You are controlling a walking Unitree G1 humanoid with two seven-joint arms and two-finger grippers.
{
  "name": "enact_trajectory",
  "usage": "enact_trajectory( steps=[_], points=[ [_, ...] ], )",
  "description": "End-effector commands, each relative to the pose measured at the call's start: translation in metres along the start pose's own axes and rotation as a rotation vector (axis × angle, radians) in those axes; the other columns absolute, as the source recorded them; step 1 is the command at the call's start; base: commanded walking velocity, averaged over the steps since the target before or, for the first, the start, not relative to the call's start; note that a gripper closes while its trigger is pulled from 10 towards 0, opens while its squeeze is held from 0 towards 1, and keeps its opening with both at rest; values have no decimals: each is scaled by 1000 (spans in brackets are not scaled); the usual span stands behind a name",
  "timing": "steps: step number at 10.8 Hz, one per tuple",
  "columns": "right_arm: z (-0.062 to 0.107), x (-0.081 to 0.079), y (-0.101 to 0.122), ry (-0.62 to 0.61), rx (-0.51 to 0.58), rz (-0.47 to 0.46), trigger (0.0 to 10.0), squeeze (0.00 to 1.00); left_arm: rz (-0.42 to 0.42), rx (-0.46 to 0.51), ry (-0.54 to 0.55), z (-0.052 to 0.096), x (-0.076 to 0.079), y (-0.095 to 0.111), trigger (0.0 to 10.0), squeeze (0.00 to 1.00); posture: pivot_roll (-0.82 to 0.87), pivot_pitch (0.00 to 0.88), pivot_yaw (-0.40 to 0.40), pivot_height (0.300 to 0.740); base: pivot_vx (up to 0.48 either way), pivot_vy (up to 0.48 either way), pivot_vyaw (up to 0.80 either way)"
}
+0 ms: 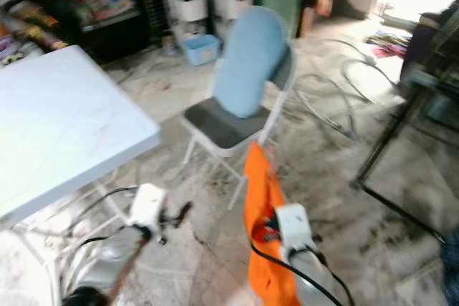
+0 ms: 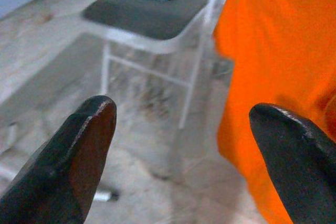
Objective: Hang hanger
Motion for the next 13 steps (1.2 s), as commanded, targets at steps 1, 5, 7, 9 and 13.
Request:
enact_trajectory(
  steps=[1, 5, 7, 9, 13],
  points=[
    [0, 1, 2, 1, 15, -4, 10000, 0, -7, 11, 11, 1, -2, 2, 10000, 0, -88, 0, 43, 740, 0, 0, 0],
    [2, -6, -3, -5, 16, -28, 10000, 0, -21, 29, 2, -6, -3, 13, 10000, 0, -102, 0, 67, 740, 0, 0, 0],
    [4, 2, -5, -26, 19, -24, 10000, 0, -15, 40, 9, -5, -1, 14, 10000, 0, -86, 0, 58, 740, 0, 0, 0],
    [2, 2, -8, -5, 1, -6, 10000, 0, 12, 32, 39, -2, 1, 7, 10000, 0, -63, 0, 18, 740, 0, 0, 0],
    [-8, -19, 6, 99, 24, 7, 10000, 0, 1, 55, 125, 11, -17, 5, 10000, 0, 73, 0, -72, 740, 0, 0, 0]
  ],
)
Point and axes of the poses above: a point about 5 cm out from each wrist's last joint towards the gripper, its own z axis pointing back from the gripper into the wrist, its own y axis along the axis of the wrist's last joint, x = y × z, the point moved 5 cm from there along -z, pointing out of the wrist towards the gripper, and after that the axes turned 4 degrees about -z, right-handed, at the moved point
